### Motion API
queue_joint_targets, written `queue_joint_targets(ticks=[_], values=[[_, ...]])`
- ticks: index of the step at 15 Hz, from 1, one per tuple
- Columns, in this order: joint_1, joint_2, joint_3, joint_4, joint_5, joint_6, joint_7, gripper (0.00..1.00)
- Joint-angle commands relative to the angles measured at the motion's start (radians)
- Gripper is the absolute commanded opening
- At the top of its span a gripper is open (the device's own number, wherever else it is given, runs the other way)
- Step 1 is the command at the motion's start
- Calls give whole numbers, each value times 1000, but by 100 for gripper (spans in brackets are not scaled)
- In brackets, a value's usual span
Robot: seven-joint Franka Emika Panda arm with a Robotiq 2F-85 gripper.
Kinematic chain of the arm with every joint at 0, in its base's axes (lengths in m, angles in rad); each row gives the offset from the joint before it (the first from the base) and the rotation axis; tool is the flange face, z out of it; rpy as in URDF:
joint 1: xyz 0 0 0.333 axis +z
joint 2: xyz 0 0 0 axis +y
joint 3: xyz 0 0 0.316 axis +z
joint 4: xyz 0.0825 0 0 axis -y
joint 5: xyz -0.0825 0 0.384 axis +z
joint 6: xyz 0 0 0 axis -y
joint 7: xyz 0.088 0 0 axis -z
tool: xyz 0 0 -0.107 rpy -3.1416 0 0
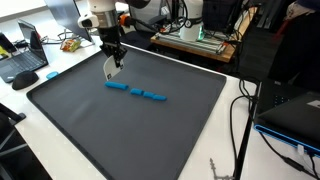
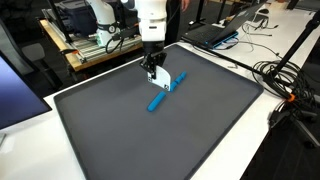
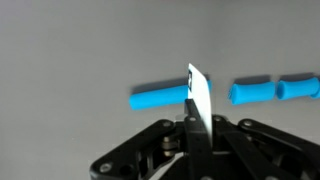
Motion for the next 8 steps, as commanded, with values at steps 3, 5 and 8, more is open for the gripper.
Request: queue_joint_targets(ticks=[3,5,8], values=[[15,70,-32,54,-48,15,45,1],[13,94,-31,67,-47,14,38,1],[11,128,-27,90,-42,6,32,1]])
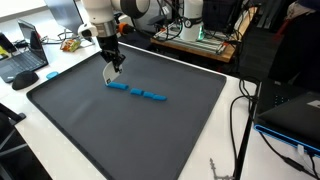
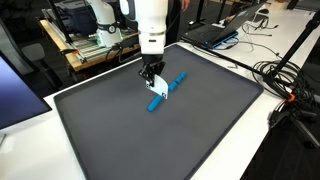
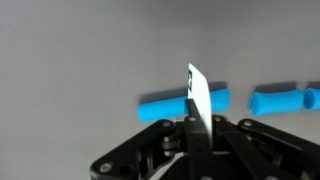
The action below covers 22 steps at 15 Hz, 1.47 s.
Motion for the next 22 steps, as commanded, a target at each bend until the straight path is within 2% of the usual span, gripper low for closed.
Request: queue_joint_targets(ticks=[1,10,22], values=[[9,49,-6,44,-18,-6,15,1],[19,119,-16,95,-39,-31,26,1],[-3,207,10,157,-9,-88,-6,1]])
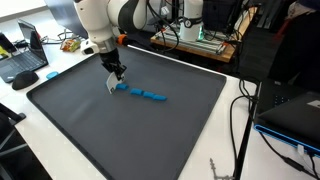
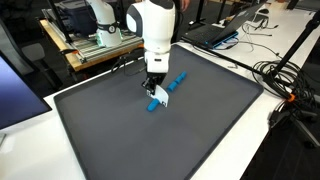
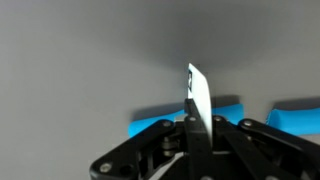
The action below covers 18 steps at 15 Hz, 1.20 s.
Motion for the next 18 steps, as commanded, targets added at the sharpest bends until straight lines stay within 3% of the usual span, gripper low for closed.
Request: queue_joint_targets(ticks=[1,8,15,18], values=[[-13,64,14,35,9,-14,-11,1],[-42,34,80,5,65,42,-78,1],[-44,11,91,-4,65,49,-74,1],[-36,-23,63,-21,47,41,-43,1]])
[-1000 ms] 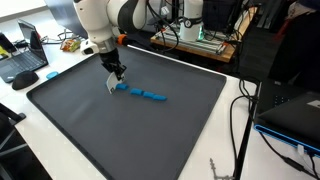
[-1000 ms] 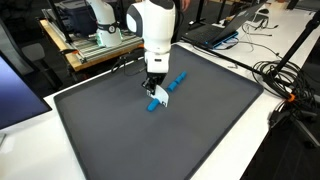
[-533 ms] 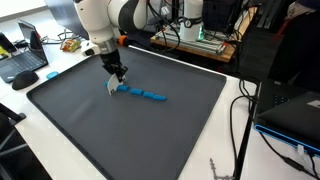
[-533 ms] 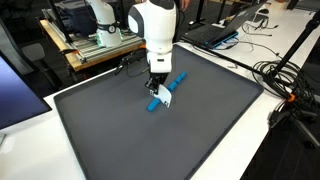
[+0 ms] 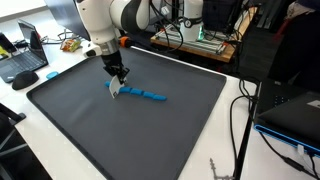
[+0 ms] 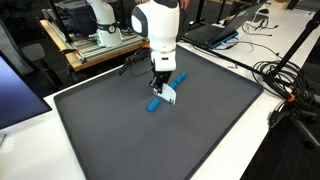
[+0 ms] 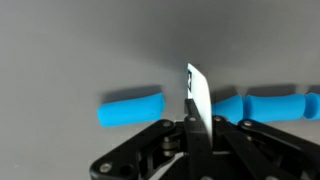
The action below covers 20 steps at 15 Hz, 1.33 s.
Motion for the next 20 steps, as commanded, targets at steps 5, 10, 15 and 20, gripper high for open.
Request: queue_joint_targets(ticks=[5,10,15,20], values=[[-15,-160,-30,-116,18,6,18,1],[-13,-363,-31,-242,45,-31,0,1],[39,-562,-26,-345,13,-83,-20,1],[108,-693,-14,-353,-10,-231,20,1]])
